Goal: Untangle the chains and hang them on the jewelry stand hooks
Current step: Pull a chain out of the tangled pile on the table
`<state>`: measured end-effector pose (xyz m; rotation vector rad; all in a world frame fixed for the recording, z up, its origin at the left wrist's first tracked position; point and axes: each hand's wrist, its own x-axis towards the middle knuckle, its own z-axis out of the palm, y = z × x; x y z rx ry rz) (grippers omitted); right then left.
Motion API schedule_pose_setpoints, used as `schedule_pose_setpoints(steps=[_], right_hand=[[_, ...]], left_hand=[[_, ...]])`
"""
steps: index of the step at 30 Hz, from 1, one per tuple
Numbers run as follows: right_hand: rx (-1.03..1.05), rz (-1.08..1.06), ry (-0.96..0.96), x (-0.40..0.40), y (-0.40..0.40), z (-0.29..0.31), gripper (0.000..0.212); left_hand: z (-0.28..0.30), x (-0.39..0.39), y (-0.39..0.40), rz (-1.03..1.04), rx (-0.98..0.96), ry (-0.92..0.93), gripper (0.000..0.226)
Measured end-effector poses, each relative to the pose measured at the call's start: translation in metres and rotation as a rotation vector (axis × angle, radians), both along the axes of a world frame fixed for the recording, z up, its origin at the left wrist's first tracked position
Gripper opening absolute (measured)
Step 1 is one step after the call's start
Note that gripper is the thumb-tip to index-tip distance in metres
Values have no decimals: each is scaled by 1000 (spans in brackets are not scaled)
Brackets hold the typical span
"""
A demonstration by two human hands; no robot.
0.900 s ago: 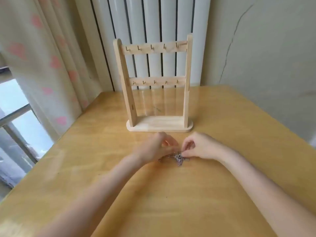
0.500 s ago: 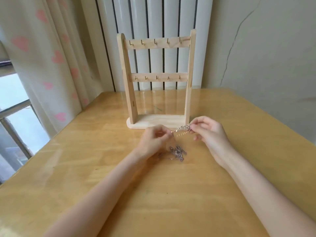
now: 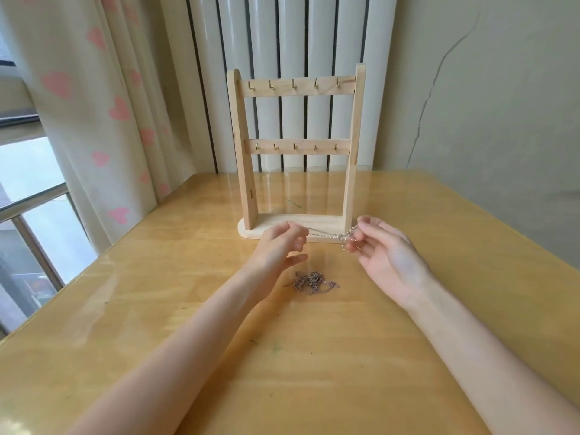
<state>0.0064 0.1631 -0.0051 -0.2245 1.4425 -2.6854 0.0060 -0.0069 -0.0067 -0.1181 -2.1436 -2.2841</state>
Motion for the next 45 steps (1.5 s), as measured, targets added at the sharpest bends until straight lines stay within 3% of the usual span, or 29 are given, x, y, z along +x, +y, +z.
schedule_pose_setpoints(steps=[2,7,10,13,21,28,32,36,39,42,45], right_hand=[[6,43,18,2,-1,1,13],[148,112,67,7,-5,3,10],[221,70,90,6,-2,2,10],[253,2,70,5,0,0,11],[534,-37,123,12,-4,-2,9],[428,18,52,13,-8,0,10],[414,80,68,13,-6,-1,6],[485,74,121,14,-5,-2,10],[513,95,141,15,-5,-2,17],[466,108,126,15,-8,1,4],[397,141,100,13,-9,1,12]], left_hand=[[1,4,3,-39,-14,29,9],[-3,11,12,-334,-15,27,22],[-1,12,11,-262,4,26,7],[2,11,5,-196,44,4,11],[6,15,3,-83,-111,66,8],[8,17,1,-123,-78,62,9],[7,18,3,-203,-200,66,6],[7,18,3,-141,-253,103,6],[8,16,0,-162,-175,79,7],[8,16,3,-219,6,-18,11],[7,16,9,-282,211,-120,14]])
